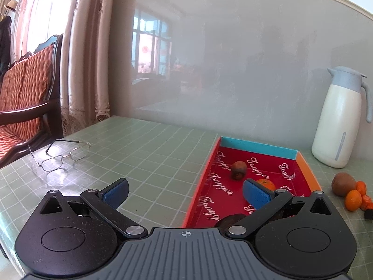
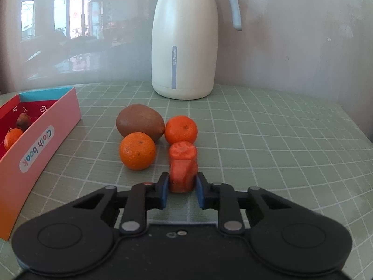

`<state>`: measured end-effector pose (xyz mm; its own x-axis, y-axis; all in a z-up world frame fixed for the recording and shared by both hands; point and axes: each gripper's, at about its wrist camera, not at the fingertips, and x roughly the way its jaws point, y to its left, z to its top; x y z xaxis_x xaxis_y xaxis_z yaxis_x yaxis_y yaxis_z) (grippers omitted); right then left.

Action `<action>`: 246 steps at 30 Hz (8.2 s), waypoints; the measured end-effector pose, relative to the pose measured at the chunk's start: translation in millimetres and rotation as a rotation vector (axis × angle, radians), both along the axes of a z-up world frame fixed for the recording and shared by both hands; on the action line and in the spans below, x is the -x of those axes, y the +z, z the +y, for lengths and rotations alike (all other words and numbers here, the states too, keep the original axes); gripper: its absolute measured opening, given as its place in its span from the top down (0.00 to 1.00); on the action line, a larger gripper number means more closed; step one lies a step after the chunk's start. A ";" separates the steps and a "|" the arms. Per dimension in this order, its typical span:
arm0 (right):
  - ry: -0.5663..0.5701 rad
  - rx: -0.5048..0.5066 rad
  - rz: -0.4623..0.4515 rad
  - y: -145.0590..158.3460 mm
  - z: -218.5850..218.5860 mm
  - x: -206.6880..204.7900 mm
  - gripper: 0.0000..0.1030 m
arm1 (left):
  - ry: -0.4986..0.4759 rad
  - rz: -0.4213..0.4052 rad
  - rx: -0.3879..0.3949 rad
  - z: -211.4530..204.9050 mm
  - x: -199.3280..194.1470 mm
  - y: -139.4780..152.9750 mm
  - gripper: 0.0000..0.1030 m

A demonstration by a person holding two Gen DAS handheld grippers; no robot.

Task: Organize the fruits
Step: 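Carry the red-orange chunk with the right gripper into the red box and release, then withdraw the open right gripper from the box toward the fruit pile, then reach the left gripper to the small mandarin orange and close on it, then carry the small orange with the left gripper into the red box and release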

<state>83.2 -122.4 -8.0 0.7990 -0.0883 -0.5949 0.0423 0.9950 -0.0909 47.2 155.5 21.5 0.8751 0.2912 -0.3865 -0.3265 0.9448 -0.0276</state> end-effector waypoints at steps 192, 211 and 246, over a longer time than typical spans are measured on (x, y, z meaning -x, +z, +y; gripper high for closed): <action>-0.317 -0.109 -0.191 35.9 -168.0 41.6 0.69 | -0.465 0.110 -0.036 -192.4 -56.4 3.4 0.62; -0.217 -0.104 -0.191 39.4 -112.8 28.5 0.69 | -0.347 0.078 -0.027 -121.4 -46.0 13.1 0.62; -0.117 -0.115 -0.181 36.1 -56.8 13.7 0.67 | -0.180 0.129 0.009 -48.8 -54.0 -8.0 0.62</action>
<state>69.5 -179.2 28.1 0.8819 -0.1266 -0.4542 0.1631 0.9857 0.0419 101.2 106.7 13.6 0.8558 0.1302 -0.5007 -0.1535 0.9881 -0.0054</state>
